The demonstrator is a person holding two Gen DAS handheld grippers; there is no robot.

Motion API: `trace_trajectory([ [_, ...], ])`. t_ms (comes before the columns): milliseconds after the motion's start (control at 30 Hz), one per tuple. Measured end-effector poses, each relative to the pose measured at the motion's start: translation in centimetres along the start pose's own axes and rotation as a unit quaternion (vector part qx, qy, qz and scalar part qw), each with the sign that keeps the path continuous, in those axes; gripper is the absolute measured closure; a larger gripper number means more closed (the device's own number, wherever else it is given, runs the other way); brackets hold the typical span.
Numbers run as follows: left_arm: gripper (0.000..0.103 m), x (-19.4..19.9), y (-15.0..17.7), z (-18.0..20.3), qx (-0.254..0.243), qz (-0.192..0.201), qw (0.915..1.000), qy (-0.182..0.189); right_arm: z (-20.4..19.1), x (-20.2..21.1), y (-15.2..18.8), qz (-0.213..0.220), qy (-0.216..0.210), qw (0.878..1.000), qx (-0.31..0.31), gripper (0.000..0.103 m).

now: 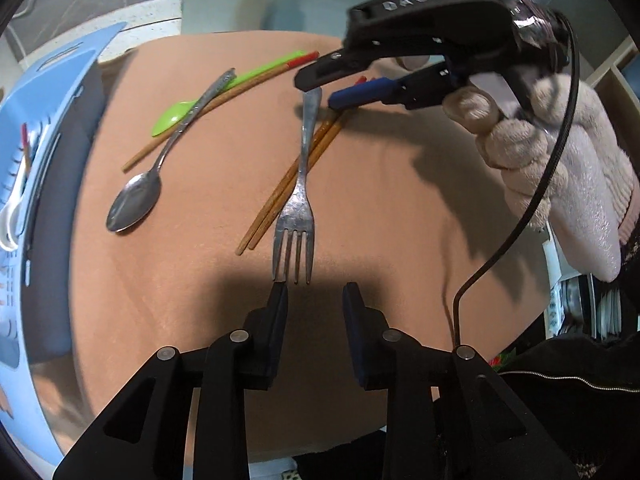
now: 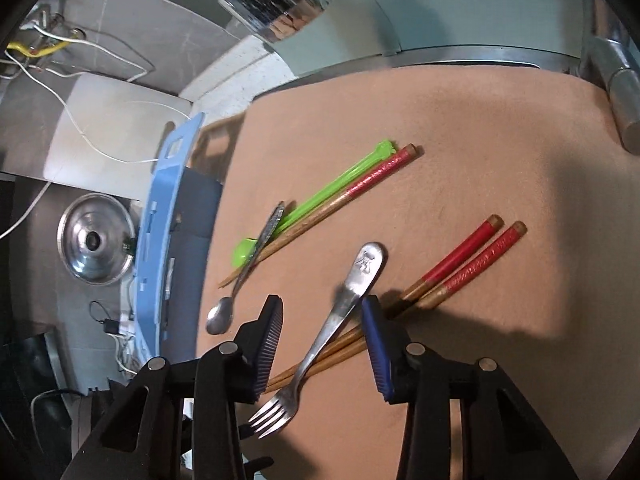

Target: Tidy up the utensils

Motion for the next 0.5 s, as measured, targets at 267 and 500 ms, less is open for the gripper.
trace_trajectory([
  [267,0.076,-1.0,-0.5,-0.1,-0.002,-0.018,0.9998,-0.009,-0.1,-0.8,-0.7,-0.018,0.024,1.0,-0.002,0.067],
  [500,0.076,-1.5,-1.1,-0.4,0.0,-0.033,0.9992,-0.021,0.4,-1.0,-1.2,-0.025,0.014,0.999,-0.015,0.067],
])
Point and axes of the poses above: each gripper's, at about its wrist camera, not at the fingertips, and x roughly against the way its jaws point, z to its right, y to its underside, the point moved 7 cm from there along -x, roughly the way its jaws point, and after that the axes turned 15 degrees about -z, right-handed, at the moved point
